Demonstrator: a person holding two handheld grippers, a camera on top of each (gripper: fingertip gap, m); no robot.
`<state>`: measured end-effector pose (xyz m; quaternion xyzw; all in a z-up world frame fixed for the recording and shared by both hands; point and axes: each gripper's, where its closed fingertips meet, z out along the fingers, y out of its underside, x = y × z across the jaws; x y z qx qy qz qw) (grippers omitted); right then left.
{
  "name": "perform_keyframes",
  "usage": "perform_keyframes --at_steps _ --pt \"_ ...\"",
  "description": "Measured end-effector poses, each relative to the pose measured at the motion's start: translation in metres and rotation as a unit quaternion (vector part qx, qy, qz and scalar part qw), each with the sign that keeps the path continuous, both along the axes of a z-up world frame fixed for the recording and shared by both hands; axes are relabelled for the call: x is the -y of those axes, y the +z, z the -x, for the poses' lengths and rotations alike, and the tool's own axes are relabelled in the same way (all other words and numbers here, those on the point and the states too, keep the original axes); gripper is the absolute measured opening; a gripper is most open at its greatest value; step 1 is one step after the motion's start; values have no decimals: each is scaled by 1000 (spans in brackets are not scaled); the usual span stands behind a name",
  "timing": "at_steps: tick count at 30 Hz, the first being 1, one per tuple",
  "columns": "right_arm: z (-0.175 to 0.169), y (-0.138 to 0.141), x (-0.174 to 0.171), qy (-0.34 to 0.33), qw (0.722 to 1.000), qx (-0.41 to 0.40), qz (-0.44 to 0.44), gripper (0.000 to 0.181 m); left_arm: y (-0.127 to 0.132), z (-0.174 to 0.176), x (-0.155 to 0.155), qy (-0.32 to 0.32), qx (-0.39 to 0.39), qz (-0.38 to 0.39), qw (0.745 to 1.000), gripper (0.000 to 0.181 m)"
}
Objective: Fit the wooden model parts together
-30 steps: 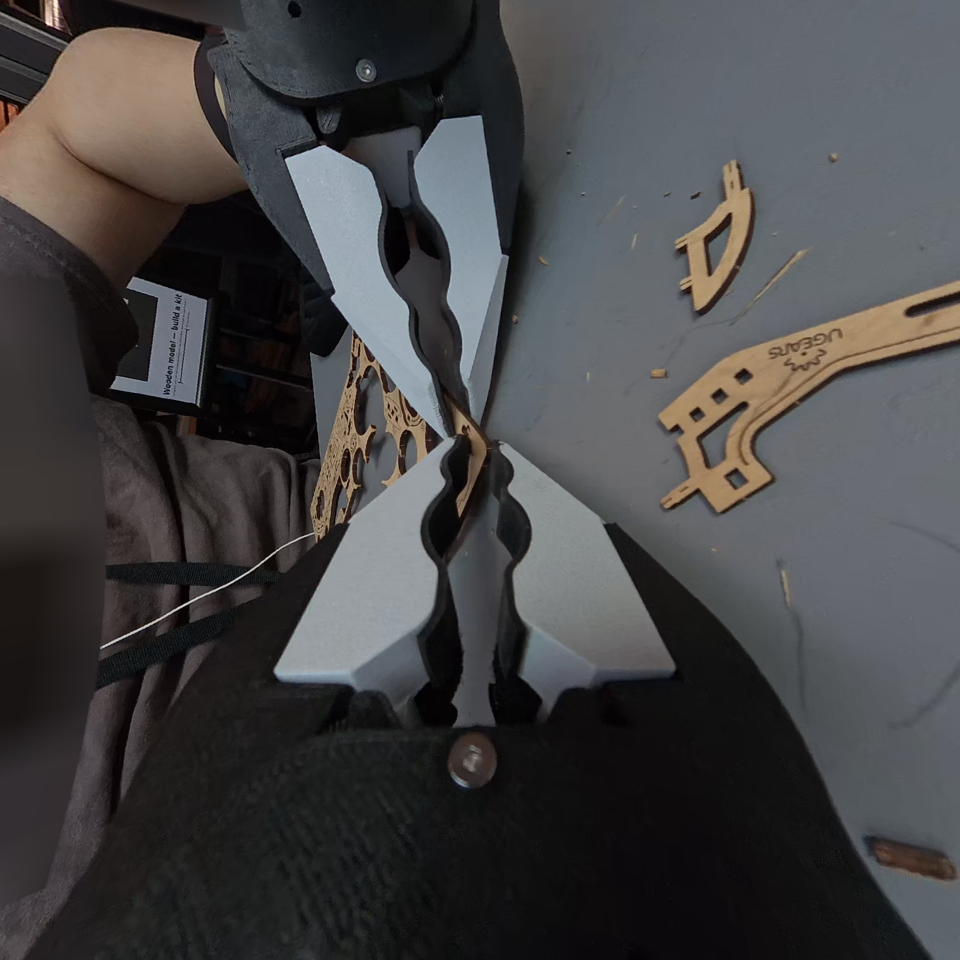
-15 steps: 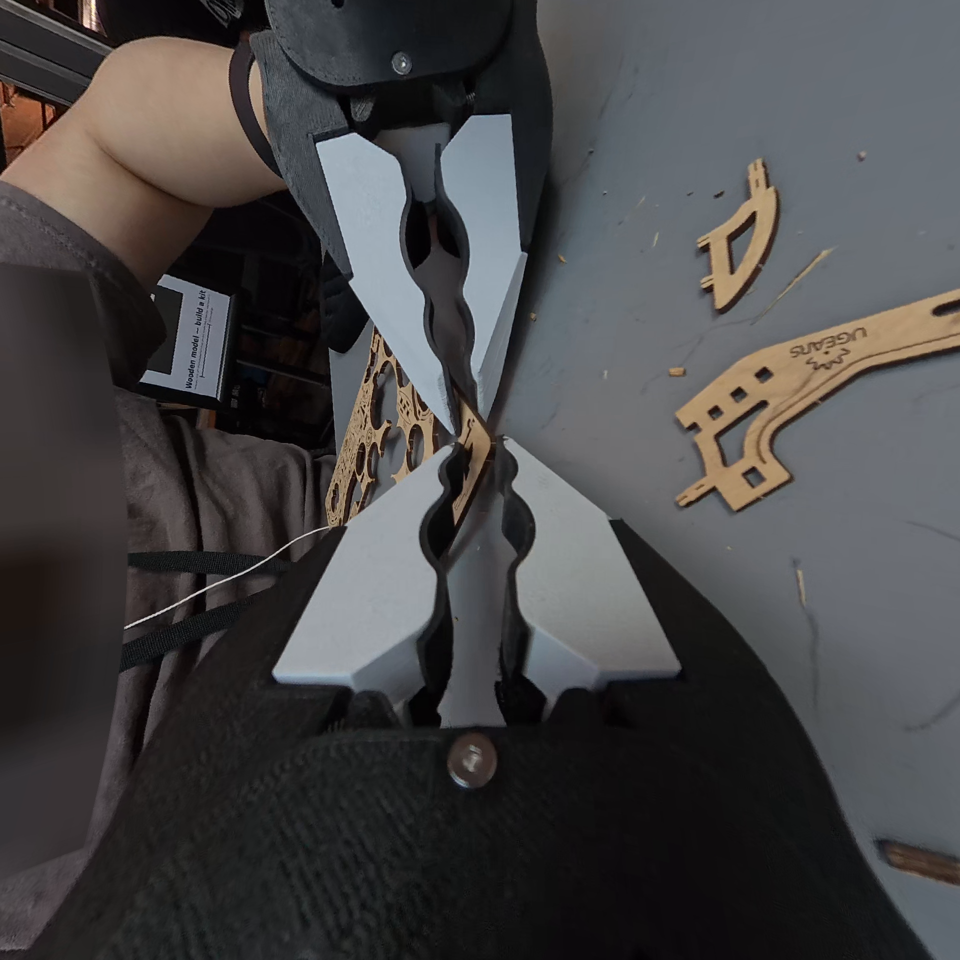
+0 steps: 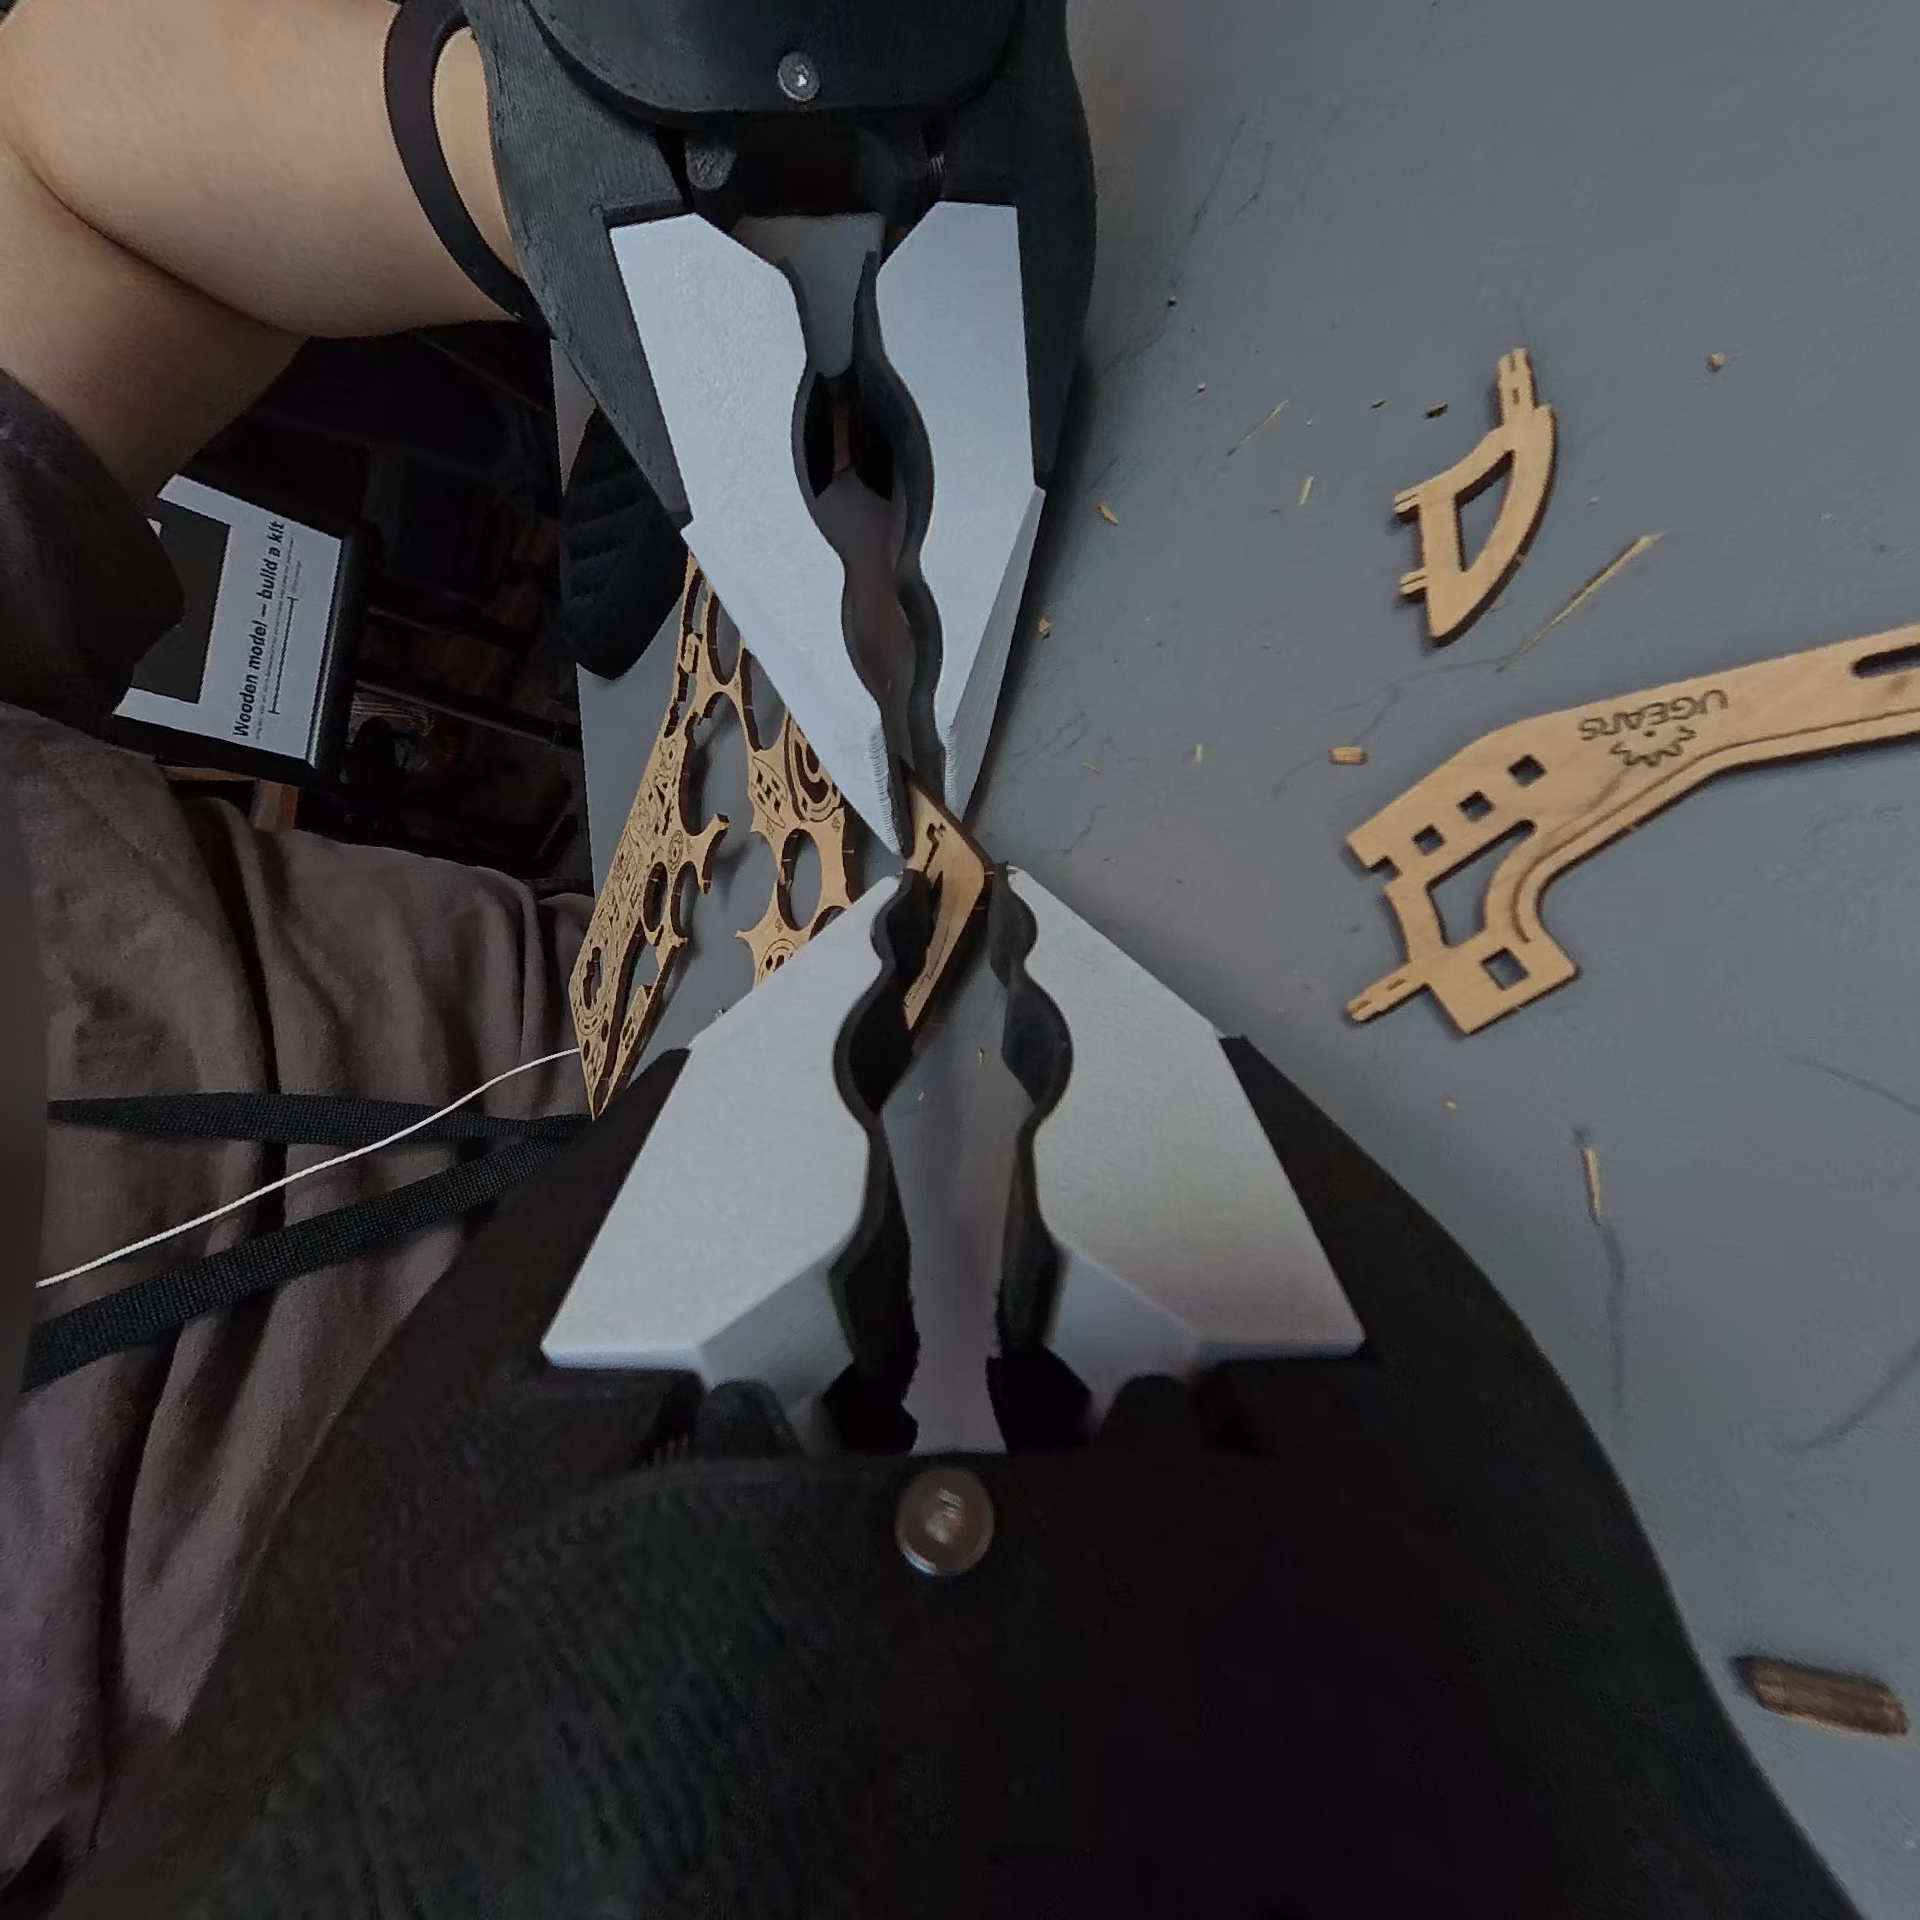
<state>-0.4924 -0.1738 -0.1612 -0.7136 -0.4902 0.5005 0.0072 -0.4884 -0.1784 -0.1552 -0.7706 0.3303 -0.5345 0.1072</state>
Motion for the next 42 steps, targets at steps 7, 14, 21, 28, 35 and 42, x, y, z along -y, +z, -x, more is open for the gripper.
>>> perform_keyframes --at_steps 7,14,21,28,35,42 --pt "1 -3 -1 0 999 3 -34 8 4 0 2 2 18 5 1000 2" --pt "0 6 0 -2 1000 -16 -10 13 4 -1 3 -7 15 11 1000 3" --pt "0 20 -6 -21 998 -54 11 21 7 3 -2 -2 21 2 1000 4" --pt "-1 31 -11 -40 995 -84 -23 16 19 5 2 -11 31 -42 999 3" --pt "0 18 -7 -28 996 -40 -74 19 20 6 -1 -6 19 -44 999 3" --pt "0 6 0 -22 992 18 -122 7 12 8 3 -18 -22 -57 998 4"
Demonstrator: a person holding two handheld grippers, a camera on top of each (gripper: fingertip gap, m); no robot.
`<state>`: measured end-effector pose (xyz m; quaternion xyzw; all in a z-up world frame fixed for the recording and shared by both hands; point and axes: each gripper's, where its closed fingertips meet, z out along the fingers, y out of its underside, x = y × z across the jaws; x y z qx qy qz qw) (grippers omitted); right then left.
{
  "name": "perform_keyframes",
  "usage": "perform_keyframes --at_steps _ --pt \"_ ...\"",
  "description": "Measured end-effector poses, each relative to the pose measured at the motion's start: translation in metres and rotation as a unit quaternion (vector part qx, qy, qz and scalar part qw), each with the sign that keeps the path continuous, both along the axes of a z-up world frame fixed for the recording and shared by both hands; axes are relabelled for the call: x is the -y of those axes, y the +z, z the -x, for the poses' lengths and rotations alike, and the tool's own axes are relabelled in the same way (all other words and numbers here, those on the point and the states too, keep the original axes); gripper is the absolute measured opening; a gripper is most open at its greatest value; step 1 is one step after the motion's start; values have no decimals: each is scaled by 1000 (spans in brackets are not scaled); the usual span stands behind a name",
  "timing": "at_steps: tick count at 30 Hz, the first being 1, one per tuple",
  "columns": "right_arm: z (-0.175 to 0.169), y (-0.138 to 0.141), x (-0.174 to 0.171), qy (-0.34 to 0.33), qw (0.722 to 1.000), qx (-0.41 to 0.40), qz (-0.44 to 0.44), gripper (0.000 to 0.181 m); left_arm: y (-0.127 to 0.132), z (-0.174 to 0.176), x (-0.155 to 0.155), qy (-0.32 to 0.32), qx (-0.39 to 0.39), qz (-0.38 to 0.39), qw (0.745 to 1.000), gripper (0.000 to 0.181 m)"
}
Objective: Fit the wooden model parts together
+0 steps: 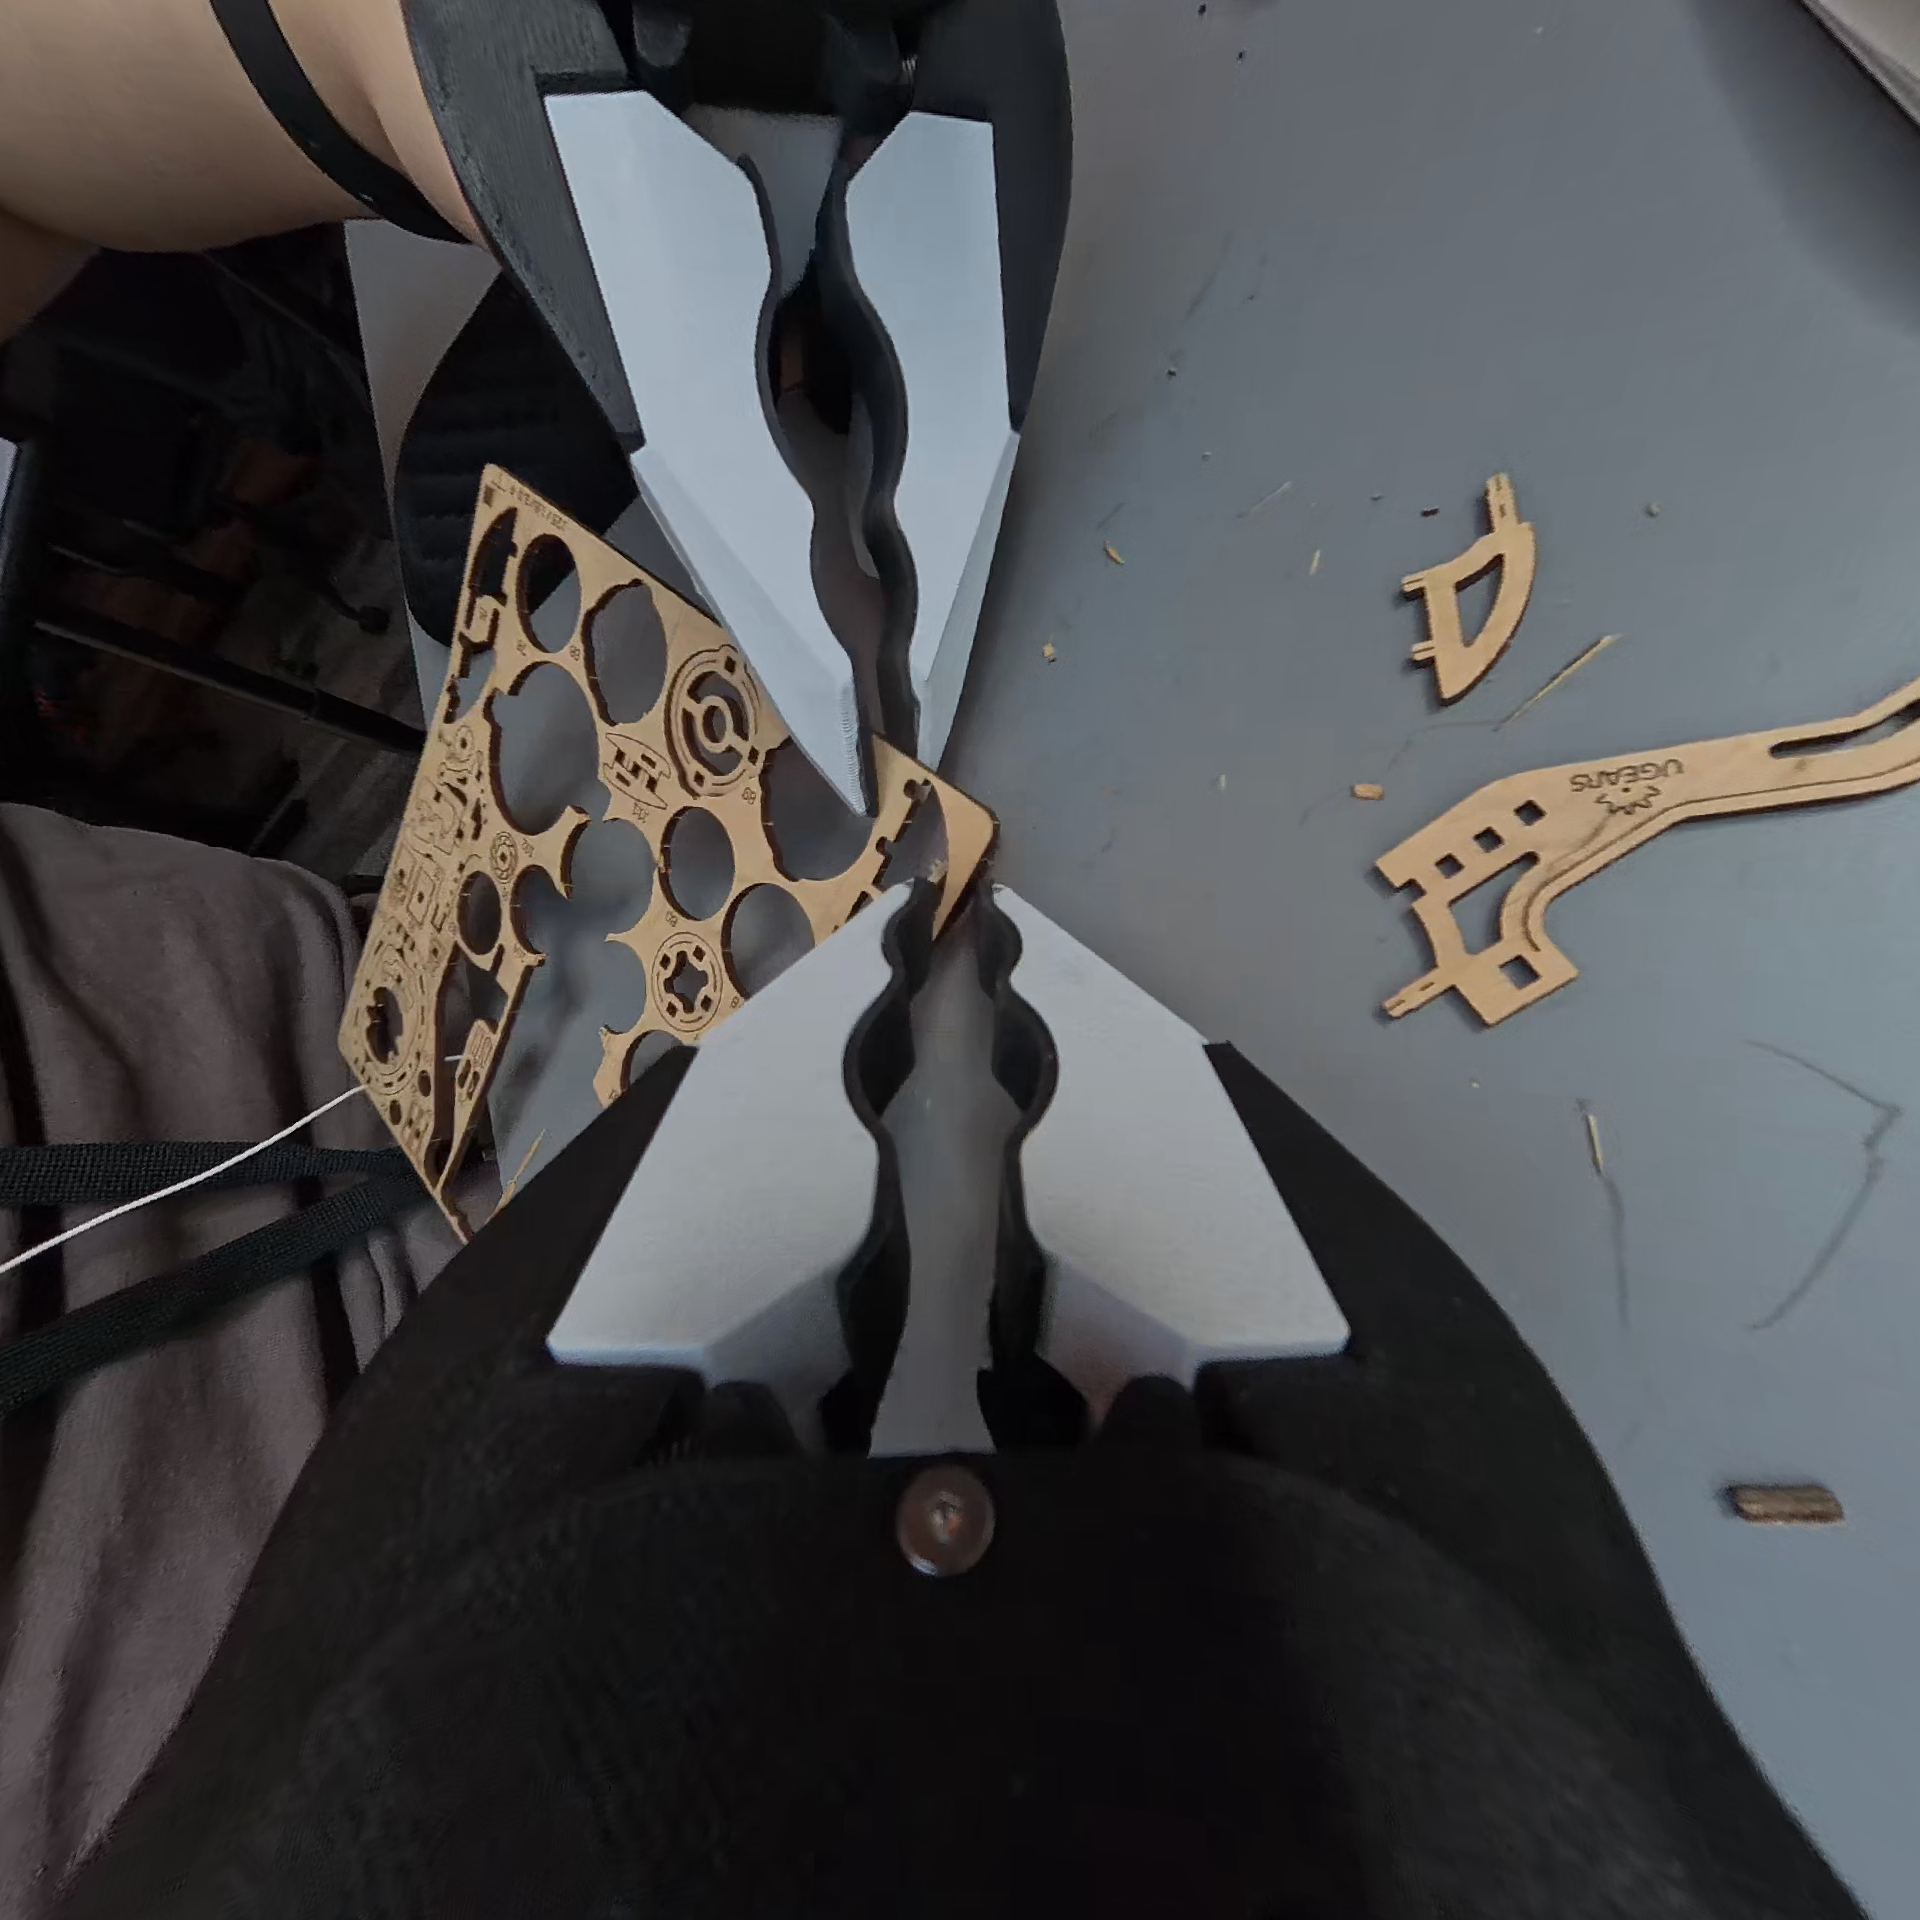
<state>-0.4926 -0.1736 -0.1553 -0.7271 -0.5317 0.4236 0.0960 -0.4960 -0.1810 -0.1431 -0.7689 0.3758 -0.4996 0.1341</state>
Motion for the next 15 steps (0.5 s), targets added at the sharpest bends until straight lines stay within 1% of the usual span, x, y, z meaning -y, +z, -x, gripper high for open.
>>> perform_keyframes --at_steps 3,5,6,8,10,12,13,15 --pt "2 -4 2 2 999 37 -16 5 -5 2 3 -7 -21 -6 1000 4" --pt "4 -2 2 13 999 36 -35 7 -6 5 5 -13 -29 -5 999 4" --pt "6 2 2 16 999 19 -35 9 -6 6 5 -14 -30 -7 999 4" --pt "7 16 -1 11 999 -26 -22 20 -2 8 7 -15 -22 -9 1000 4" --pt "4 33 -10 -5 997 -79 -16 22 3 12 8 -14 -17 -14 1000 4" --pt "-4 46 -23 -29 993 -114 -28 22 11 16 8 -11 -1 -16 1000 3" --pt "-9 48 -28 -39 991 -121 -41 23 17 19 7 -8 8 -18 1000 3" --pt "-17 39 -31 -42 991 -102 -73 23 28 25 6 -8 24 -32 999 3"
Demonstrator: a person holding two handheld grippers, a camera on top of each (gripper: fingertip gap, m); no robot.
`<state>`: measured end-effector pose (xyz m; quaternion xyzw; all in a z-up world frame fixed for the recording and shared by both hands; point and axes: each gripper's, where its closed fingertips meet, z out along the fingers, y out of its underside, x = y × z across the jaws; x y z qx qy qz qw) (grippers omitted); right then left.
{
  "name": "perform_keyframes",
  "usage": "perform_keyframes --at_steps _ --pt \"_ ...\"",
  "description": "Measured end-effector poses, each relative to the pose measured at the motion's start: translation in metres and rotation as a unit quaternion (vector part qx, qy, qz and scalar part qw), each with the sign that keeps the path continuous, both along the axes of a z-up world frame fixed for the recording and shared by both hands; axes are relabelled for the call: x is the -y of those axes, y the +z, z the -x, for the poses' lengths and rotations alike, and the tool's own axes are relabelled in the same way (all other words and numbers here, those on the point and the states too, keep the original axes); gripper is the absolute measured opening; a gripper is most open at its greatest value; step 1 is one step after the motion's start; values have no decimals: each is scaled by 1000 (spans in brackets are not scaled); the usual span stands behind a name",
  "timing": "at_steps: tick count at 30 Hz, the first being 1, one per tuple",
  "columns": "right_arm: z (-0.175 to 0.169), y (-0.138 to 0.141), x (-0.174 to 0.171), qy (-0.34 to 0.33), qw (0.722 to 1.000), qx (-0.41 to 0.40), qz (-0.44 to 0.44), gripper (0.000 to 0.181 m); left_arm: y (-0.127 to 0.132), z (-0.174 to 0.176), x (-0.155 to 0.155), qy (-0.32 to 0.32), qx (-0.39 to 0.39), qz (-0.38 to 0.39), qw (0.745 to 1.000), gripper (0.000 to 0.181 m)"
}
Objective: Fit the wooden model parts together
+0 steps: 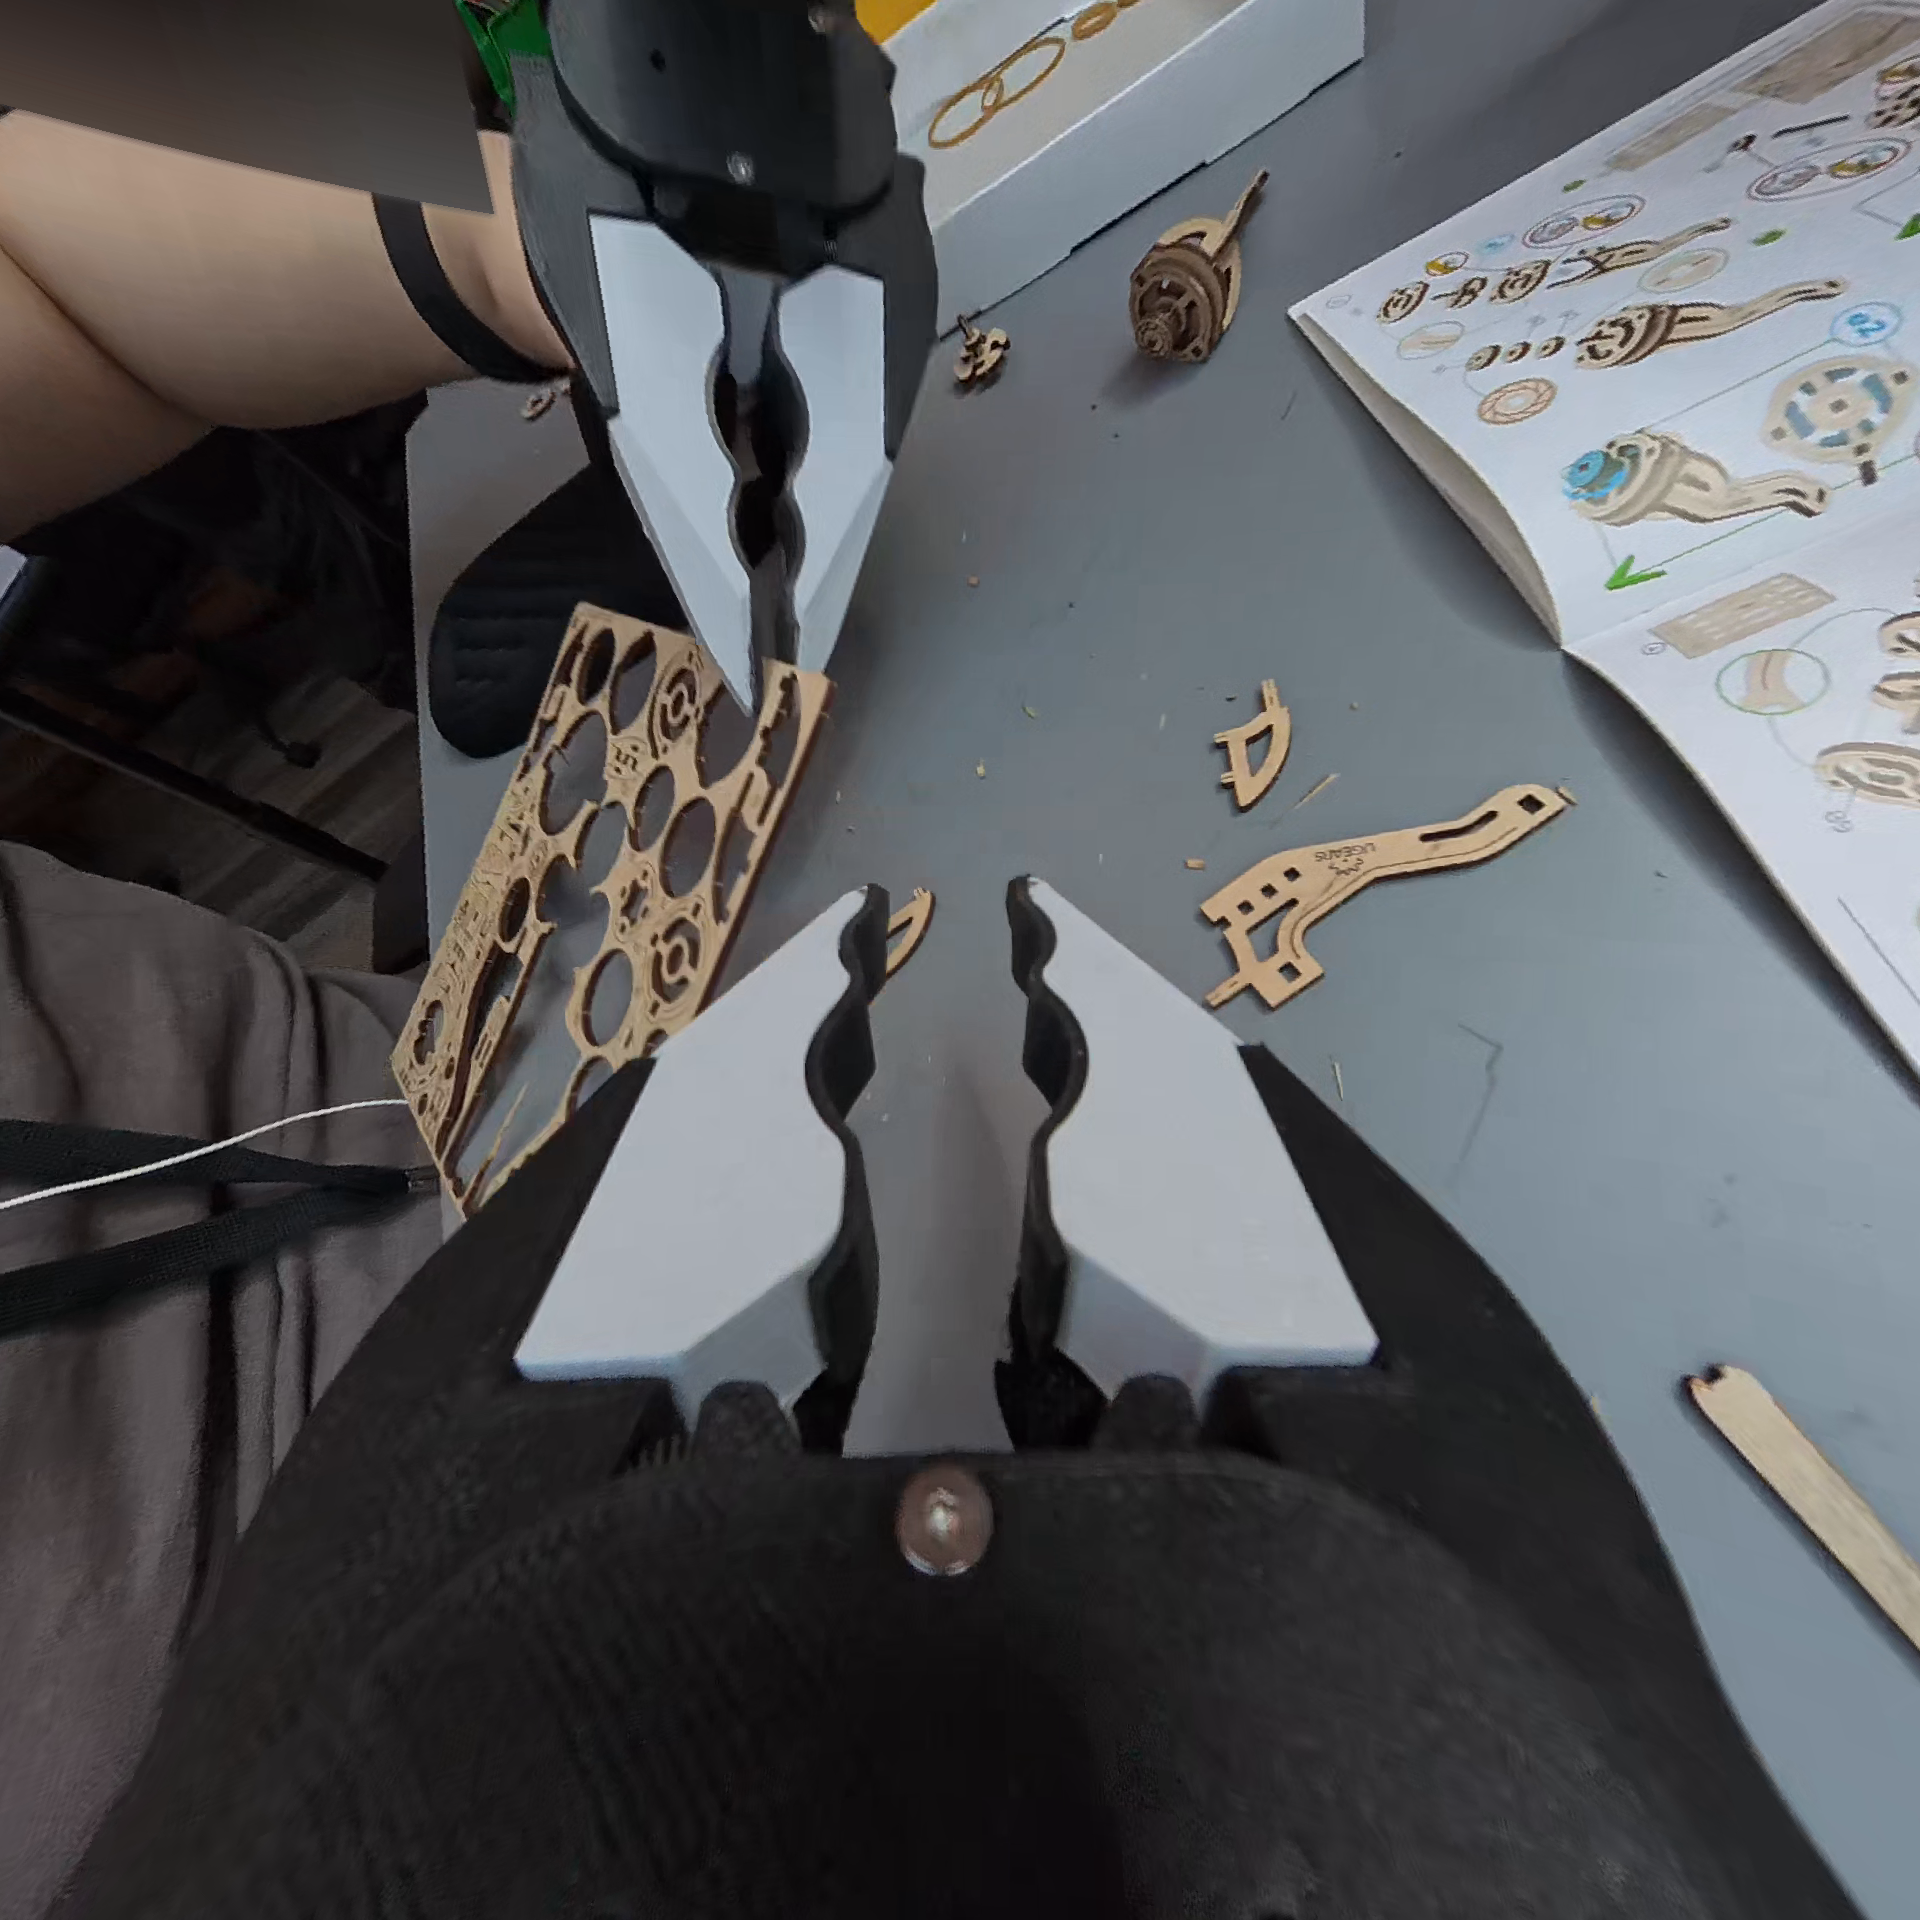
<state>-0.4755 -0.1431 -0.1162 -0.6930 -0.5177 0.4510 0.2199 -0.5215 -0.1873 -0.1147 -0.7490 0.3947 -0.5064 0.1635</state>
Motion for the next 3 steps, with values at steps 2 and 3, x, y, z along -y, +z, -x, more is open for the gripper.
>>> perform_keyframes --at_steps 2,3 --pt "0 -13 12 15 1000 21 -13 27 9 8 2 -7 10 -12 1000 3" --pt "3 -19 20 21 999 26 -14 30 11 11 2 -8 9 -19 1000 3"
